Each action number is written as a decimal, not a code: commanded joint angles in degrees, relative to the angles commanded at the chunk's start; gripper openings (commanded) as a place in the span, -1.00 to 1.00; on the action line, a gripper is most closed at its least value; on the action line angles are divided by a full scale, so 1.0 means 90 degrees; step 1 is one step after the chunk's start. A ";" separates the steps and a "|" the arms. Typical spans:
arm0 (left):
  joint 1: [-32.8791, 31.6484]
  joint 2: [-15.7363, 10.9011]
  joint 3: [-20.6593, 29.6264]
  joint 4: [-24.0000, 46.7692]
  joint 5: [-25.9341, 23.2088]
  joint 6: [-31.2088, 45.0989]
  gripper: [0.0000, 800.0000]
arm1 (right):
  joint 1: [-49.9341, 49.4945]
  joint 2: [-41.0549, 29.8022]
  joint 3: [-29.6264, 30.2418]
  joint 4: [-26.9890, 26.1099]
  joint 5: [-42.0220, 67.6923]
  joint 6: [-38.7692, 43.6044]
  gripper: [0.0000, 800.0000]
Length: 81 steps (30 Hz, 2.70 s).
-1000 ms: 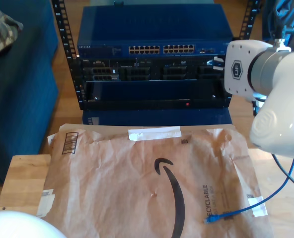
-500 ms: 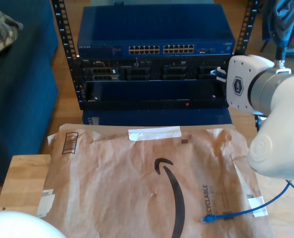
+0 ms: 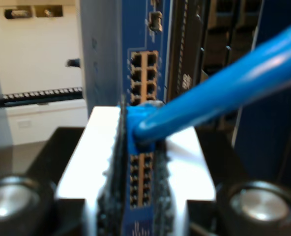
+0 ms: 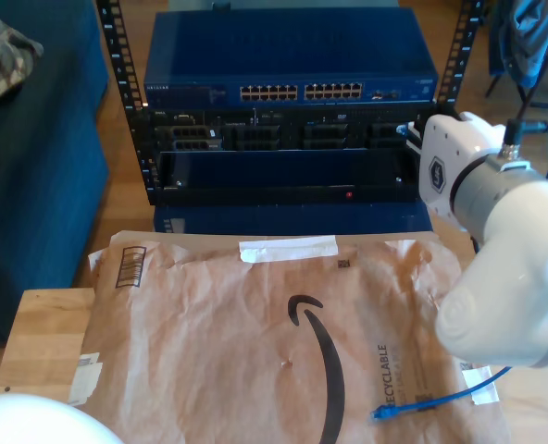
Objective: Grab the cable and plug it in
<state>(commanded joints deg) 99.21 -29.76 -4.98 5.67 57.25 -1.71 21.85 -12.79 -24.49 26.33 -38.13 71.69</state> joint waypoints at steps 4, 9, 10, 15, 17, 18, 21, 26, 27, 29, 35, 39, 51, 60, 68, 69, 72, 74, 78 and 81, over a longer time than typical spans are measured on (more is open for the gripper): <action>0.0000 0.0010 -0.0010 0.0000 0.0000 0.0000 1.00 | 0.0068 0.0488 -0.0342 -0.0039 -0.0176 0.0176 -1.00; 0.0000 0.0010 -0.0010 0.0000 0.0010 0.0000 1.00 | 0.0078 0.1084 -0.0957 -0.0059 -0.0205 0.0274 -1.00; 0.0000 0.0010 -0.0010 0.0000 0.0010 0.0000 1.00 | 0.0088 0.1231 -0.1045 -0.0059 -0.0215 0.0361 -1.00; 0.0000 0.0010 -0.0010 0.0000 0.0000 0.0000 1.00 | 0.0088 0.1866 -0.1495 -0.0039 -0.0430 0.0449 -1.00; 0.0000 0.0010 -0.0010 0.0000 0.0000 0.0000 1.00 | 0.0107 0.2129 -0.1573 -0.0039 -0.0869 0.0449 -1.00; 0.0000 0.0010 -0.0010 0.0000 0.0000 0.0000 1.00 | 0.0117 0.2247 -0.1602 -0.0029 -0.1065 0.0479 -1.00; 0.0000 0.0010 -0.0010 0.0000 0.0000 0.0000 1.00 | 0.0107 0.2647 -0.1690 -0.0039 -0.1670 0.0889 -1.00; 0.0000 0.0010 -0.0010 0.0000 0.0010 0.0000 1.00 | 0.0244 0.3223 -0.1875 -0.0029 -0.2628 0.0987 -1.00; 0.0000 0.0010 -0.0010 0.0000 0.0000 0.0000 1.00 | 0.0274 0.3350 -0.1944 -0.0020 -0.2725 0.0987 -1.00; 0.0000 0.0010 -0.0010 0.0000 0.0010 0.0000 1.00 | 0.0274 0.3604 -0.2120 -0.0010 -0.2950 0.0987 -1.00; 0.0000 0.0010 -0.0010 0.0000 0.0010 0.0000 1.00 | 0.0283 0.4190 -0.2745 0.0010 -0.3360 0.0987 -1.00; 0.0000 0.0010 -0.0010 0.0000 0.0010 0.0000 1.00 | 0.0283 0.4366 -0.2911 0.0088 -0.3546 0.0987 -1.00; 0.0000 0.0010 -0.0010 0.0000 0.0010 0.0000 1.00 | 0.0283 0.5118 -0.3536 0.0313 -0.3878 0.0987 -1.00; 0.0000 0.0010 -0.0010 0.0000 0.0000 0.0000 1.00 | 0.0234 0.5402 -0.3956 0.0303 -0.3849 0.0987 -1.00; 0.0000 0.0010 -0.0010 0.0000 0.0010 0.0000 1.00 | 0.0186 0.5509 -0.4103 0.0303 -0.3810 0.0987 -1.00; 0.0000 0.0010 -0.0010 0.0000 0.0000 0.0000 1.00 | 0.0176 0.5529 -0.4112 0.0303 -0.3810 0.0987 -1.00; 0.0000 0.0010 -0.0010 0.0000 0.0010 0.0000 1.00 | 0.0166 0.5568 -0.4200 0.0293 -0.3800 0.0987 -1.00; 0.0000 0.0010 -0.0010 0.0000 0.0010 0.0000 1.00 | 0.0156 0.5617 -0.4239 0.0293 -0.3800 0.0987 -1.00; 0.0000 0.0010 -0.0010 0.0000 0.0000 0.0000 1.00 | 0.0156 0.5705 -0.4347 0.0293 -0.3780 0.0996 -1.00; 0.0000 0.0010 -0.0010 0.0000 0.0000 0.0000 1.00 | 0.0078 0.5744 -0.4396 0.0293 -0.3770 0.0996 -1.00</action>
<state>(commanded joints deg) 99.21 -29.67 -5.07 5.67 57.25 -1.71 22.55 38.90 -64.05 28.97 -72.07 80.66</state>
